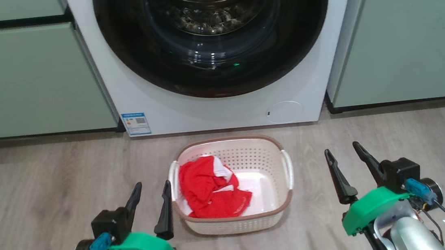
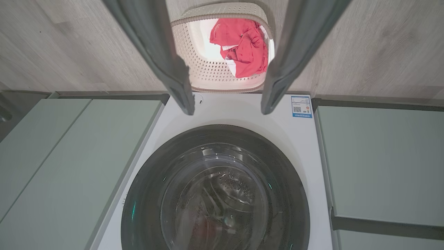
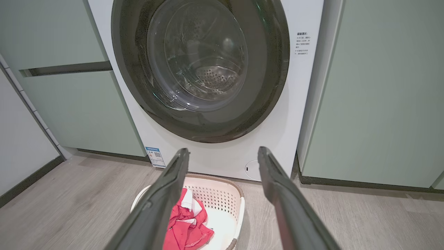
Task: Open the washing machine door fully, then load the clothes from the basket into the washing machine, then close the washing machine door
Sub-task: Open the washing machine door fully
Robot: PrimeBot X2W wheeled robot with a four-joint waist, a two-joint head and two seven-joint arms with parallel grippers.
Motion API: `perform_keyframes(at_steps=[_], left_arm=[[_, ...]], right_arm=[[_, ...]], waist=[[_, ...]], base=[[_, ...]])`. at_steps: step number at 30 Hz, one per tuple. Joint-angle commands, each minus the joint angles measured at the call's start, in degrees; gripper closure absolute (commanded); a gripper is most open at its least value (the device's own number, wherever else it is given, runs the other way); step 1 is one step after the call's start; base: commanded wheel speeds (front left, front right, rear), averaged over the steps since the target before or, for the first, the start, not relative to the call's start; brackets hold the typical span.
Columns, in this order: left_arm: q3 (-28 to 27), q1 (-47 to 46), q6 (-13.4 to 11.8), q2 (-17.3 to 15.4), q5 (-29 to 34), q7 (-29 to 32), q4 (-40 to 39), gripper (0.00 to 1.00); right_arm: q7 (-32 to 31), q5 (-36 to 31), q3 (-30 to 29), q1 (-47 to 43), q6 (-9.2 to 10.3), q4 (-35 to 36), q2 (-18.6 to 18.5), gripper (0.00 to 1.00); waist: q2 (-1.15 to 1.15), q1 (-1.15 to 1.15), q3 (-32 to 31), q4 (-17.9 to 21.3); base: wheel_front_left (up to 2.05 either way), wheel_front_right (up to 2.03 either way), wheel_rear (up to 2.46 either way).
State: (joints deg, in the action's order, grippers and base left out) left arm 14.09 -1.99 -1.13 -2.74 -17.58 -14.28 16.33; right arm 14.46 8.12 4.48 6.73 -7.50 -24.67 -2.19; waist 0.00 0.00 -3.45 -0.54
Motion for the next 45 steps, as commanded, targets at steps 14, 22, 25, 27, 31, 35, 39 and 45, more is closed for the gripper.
perform_keyframes(at_steps=[14, 22, 25, 27, 31, 35, 39, 45], left_arm=[[-1.7, -2.5, -0.4, -0.1, 0.9, -0.7, -1.8, 0.0], [-1.5, -2.6, -0.7, -0.1, 1.3, -0.7, -1.8, 0.0], [-1.9, -2.6, -1.0, -0.1, 1.1, -0.7, -2.7, 0.0], [-1.9, -2.5, -0.9, -0.1, 1.1, -0.7, -2.8, 0.0], [-1.9, -2.4, -1.0, -0.1, 1.2, -0.7, -2.4, 0.0], [-2.0, -2.5, -1.2, -0.1, 1.3, -0.7, -2.4, 0.0], [-2.0, -2.5, -1.4, -0.1, 1.7, -0.7, -2.8, 0.0], [-2.0, -2.4, -1.6, -0.1, 2.0, -0.7, -3.1, 0.0]], right_arm=[[0.5, -0.8, 1.4, 3.3, 0.01, 1.5, -0.7, 0.0], [0.5, -0.9, 1.2, 3.2, 0.01, 1.3, -0.7, 0.0], [0.5, -1.0, 1.1, 3.2, 0.01, 1.3, -0.7, 0.0], [0.5, -1.1, 1.2, 3.2, 0.01, 1.3, -0.7, 0.0], [0.5, -1.0, 1.4, 3.2, 0.01, 1.1, -0.7, 0.0], [0.5, -1.0, 1.4, 3.3, 0.01, 1.1, -0.7, 0.0], [0.5, -1.1, 1.2, 3.3, 0.01, 1.1, -0.7, 0.0], [0.5, -1.2, 1.2, 3.2, 0.01, 1.1, -0.7, 0.0]], waist=[[0.0, 0.0, -0.1, 0.4], [0.0, 0.0, -0.1, 0.3], [0.0, 0.0, -0.1, 0.2], [0.0, 0.0, -0.1, 0.1], [0.0, 0.0, -0.1, 0.2], [0.0, 0.0, -0.1, 0.2], [0.0, 0.0, -0.1, 0.3], [0.0, 0.0, -0.2, 0.2]], base=[[1.23, 1.23, -2.46], [1.23, 1.23, -2.46], [1.23, 1.21, -2.44], [1.08, 1.08, -2.15], [0.84, 0.84, -1.68], [0.53, 0.53, -1.05], [0.15, 0.15, -0.29], [0.0, 0.0, 0.0]])
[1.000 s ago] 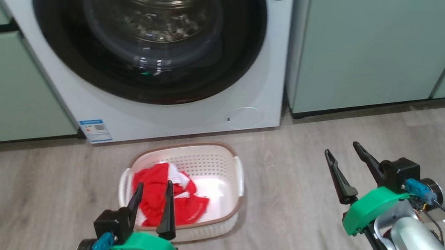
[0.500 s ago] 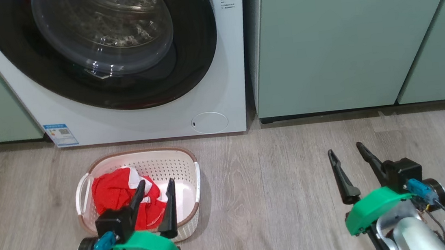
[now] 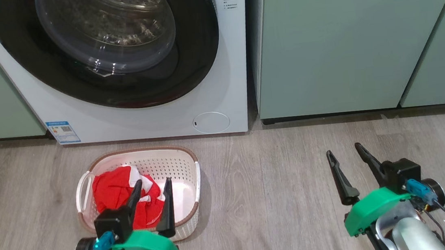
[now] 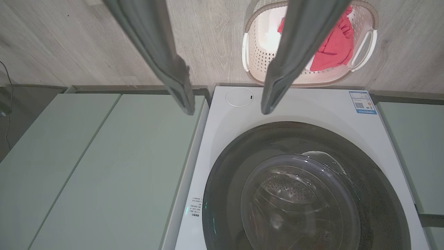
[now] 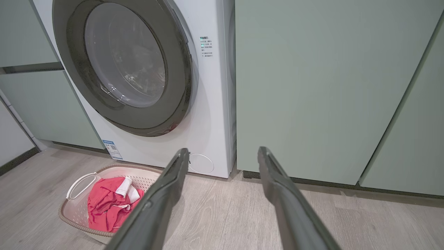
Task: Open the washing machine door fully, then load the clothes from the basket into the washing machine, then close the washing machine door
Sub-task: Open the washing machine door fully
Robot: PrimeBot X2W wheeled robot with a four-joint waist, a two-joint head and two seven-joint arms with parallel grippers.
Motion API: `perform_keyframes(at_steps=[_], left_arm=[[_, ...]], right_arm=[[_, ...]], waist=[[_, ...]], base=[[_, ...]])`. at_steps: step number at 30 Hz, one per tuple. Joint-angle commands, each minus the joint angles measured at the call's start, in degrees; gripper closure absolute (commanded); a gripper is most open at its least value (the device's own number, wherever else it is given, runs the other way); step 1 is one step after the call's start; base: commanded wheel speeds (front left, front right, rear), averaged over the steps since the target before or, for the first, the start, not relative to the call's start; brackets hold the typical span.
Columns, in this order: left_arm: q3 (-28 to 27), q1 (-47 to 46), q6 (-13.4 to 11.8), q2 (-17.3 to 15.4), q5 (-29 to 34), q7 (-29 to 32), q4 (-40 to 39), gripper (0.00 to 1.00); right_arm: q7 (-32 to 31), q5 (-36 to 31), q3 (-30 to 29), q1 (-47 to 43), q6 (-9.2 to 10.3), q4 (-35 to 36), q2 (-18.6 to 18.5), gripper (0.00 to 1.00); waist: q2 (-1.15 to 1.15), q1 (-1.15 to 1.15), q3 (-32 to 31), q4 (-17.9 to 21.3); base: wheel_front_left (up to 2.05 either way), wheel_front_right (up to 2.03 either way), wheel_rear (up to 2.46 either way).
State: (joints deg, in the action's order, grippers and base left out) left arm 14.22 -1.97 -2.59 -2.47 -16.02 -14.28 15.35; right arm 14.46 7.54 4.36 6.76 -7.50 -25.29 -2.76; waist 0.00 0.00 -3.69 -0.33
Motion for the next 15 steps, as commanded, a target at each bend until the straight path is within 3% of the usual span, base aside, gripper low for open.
perform_keyframes(at_steps=[1, 15], left_arm=[[-2.1, -2.4, -0.1, -0.4, 0.5, -0.7, -2.1, 0.0], [-2.3, -2.2, -0.6, -0.4, 1.4, -0.7, -2.3, 0.0]], right_arm=[[0.5, -0.6, 1.3, 3.2, 0.01, 1.7, -0.1, 0.0], [0.5, -0.5, 1.4, 3.1, 0.01, 2.0, -0.1, 0.0]], waist=[[0.0, 0.0, 0.0, 0.0], [0.0, 0.0, -0.1, -0.3]], base=[[0.0, 0.0, 0.0], [0.0, 0.0, 0.0]])
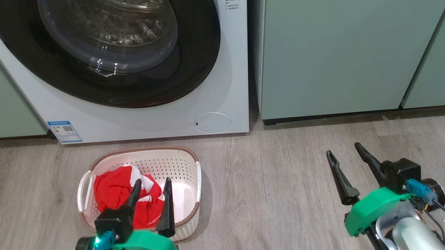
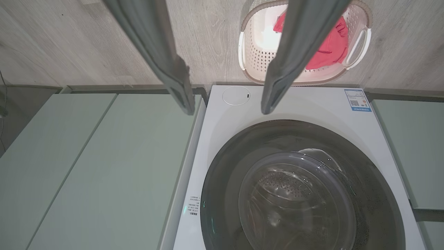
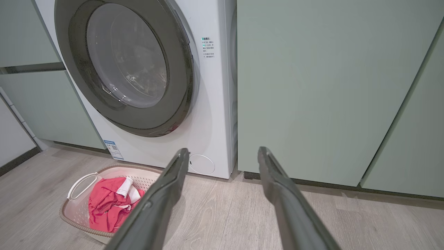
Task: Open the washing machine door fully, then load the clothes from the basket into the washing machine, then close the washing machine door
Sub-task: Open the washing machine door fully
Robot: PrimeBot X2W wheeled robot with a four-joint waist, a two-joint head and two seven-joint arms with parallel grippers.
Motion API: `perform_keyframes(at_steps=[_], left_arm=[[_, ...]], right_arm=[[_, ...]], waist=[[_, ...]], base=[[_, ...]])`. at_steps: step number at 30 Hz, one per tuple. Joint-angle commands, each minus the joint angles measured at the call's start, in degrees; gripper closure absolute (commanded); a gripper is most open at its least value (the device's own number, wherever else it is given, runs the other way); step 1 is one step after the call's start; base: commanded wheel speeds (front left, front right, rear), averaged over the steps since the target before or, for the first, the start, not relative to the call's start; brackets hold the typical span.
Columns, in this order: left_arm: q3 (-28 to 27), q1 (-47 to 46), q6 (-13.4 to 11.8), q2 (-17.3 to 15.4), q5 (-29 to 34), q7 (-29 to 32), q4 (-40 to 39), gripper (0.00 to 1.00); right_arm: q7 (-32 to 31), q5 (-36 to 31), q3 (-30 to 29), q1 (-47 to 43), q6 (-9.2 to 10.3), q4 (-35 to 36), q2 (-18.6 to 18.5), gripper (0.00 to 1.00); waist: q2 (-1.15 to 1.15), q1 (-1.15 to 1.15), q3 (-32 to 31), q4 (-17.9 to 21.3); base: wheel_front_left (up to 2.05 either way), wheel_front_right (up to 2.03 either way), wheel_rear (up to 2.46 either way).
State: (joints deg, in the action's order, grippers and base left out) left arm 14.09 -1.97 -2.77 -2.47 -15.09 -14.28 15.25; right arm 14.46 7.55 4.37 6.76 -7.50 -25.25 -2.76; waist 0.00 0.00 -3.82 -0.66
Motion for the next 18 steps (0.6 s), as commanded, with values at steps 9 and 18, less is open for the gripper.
perform_keyframes(at_steps=[9, 18], left_arm=[[-2.2, -2.2, -1.3, -0.4, 1.2, -0.7, -2.9, 0.0], [-2.3, -2.1, -1.5, -0.4, 0.7, -0.7, -3.0, 0.0]], right_arm=[[0.5, -0.4, 1.4, 3.1, 0.01, 2.5, -0.1, 0.0], [0.5, 2.0, 1.9, 2.9, 0.01, 3.8, -0.1, 1.0]], waist=[[0.0, 0.0, 0.2, -0.1], [0.0, 0.0, 0.7, -0.3]], base=[[0.0, 0.0, 0.0], [0.0, 0.0, 0.0]])
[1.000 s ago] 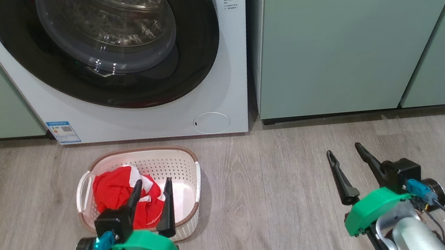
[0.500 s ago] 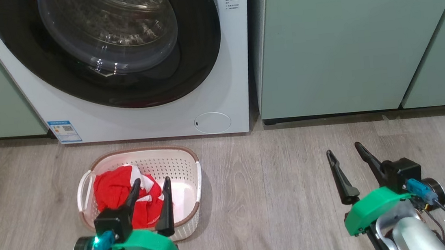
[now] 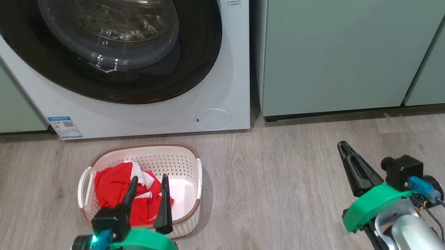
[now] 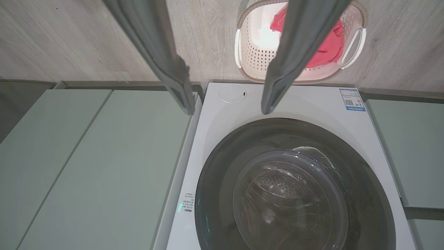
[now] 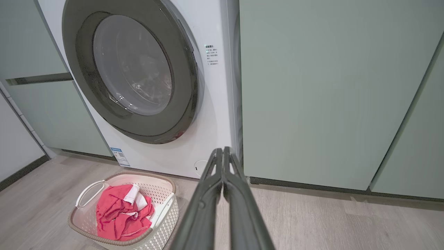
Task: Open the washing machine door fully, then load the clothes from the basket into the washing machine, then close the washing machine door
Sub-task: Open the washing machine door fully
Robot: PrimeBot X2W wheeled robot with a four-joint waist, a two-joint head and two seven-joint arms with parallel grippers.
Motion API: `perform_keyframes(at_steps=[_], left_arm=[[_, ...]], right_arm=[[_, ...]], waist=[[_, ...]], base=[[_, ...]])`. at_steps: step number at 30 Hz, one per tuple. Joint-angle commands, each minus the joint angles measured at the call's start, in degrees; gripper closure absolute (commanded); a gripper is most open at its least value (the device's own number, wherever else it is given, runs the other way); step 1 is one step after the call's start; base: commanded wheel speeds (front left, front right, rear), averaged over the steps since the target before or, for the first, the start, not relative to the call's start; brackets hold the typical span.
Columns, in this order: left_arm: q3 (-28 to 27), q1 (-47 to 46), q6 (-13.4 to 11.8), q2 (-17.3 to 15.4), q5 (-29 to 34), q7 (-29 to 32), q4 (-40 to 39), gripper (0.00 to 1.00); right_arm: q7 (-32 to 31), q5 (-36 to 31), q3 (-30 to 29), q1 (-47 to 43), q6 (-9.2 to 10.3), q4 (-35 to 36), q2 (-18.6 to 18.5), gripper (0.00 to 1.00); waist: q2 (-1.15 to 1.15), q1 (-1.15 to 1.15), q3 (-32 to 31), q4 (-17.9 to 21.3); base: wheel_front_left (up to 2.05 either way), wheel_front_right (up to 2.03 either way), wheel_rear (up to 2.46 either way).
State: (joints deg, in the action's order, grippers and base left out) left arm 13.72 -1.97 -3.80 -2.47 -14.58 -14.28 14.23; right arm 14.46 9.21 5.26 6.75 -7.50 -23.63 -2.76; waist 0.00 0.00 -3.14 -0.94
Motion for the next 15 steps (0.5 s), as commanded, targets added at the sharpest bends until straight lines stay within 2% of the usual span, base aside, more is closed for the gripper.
perform_keyframes(at_steps=[1, 5, 9, 15], left_arm=[[-2.0, -2.1, -0.3, -0.4, -0.3, -0.7, -2.3, 0.0], [-1.9, -2.1, -0.3, -0.4, 0.0, -0.7, -2.8, 0.0], [-1.6, -2.5, -0.1, -0.4, 0.2, -0.7, -3.3, 0.0], [-0.2, -4.4, 0.0, -0.4, -0.2, -0.7, -3.9, 0.0]], right_arm=[[0.5, 0.7, 1.0, 2.8, 0.01, 2.4, -0.1, 1.0], [0.5, 3.4, 0.5, 3.2, 0.01, 3.6, -0.1, 1.0], [0.5, 9.6, 0.2, 5.2, 0.01, 3.1, -0.1, 1.0], [-0.2, 18.7, 0.9, 12.8, 0.01, 0.7, -0.7, 1.0]], waist=[[0.0, 0.0, 0.1, -0.1], [0.0, 0.0, 0.9, -0.6], [0.0, 0.0, 3.1, -1.8], [0.0, 0.0, 8.3, -4.1]], base=[[0.0, 0.0, 0.0], [0.0, 0.0, 0.0], [0.0, 0.0, 0.0], [0.0, 0.0, 0.0]])
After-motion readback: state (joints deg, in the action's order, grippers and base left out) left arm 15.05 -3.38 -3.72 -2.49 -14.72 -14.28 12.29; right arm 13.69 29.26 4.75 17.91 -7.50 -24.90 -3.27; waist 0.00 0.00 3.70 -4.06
